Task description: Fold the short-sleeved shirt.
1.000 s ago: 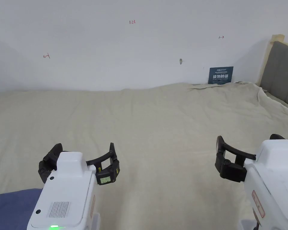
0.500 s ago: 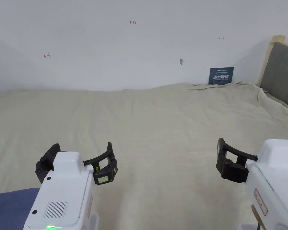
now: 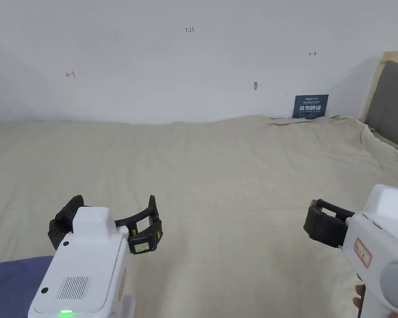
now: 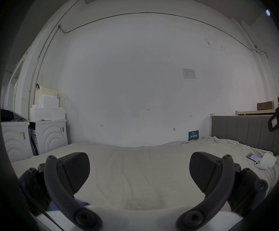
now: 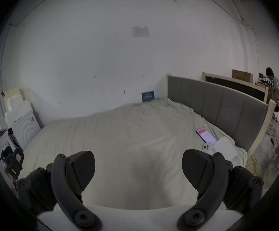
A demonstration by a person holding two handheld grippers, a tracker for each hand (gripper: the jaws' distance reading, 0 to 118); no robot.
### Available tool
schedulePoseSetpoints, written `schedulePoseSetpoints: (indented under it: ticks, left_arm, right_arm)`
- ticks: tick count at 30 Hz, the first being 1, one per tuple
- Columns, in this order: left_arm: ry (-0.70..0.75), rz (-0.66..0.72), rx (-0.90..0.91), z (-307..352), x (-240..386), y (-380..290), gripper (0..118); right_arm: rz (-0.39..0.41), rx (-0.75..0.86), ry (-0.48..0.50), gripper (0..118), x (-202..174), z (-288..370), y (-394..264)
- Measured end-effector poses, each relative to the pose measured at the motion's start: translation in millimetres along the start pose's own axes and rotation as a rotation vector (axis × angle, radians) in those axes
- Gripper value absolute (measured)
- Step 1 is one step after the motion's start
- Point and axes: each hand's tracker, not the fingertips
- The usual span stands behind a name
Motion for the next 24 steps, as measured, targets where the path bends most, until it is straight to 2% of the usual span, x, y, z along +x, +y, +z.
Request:
schedulePoseSetpoints:
  ticks: [9, 20, 24]
  left_arm:
    - [0.006, 0.009, 0.003, -1, -1, 3, 118]
    - [0.001, 0.004, 0.010, 0, -2, 5, 118]
    - [-0.001, 0.010, 0.012, 0, -2, 5, 118]
  right_arm:
    - [-0.012, 0.013, 0.015, 107, 2, -9, -2]
    - [0.069, 0.049, 0.029, 107, 2, -14, -8]
    - [0.057, 0.185, 0.077, 107, 3, -9, -15]
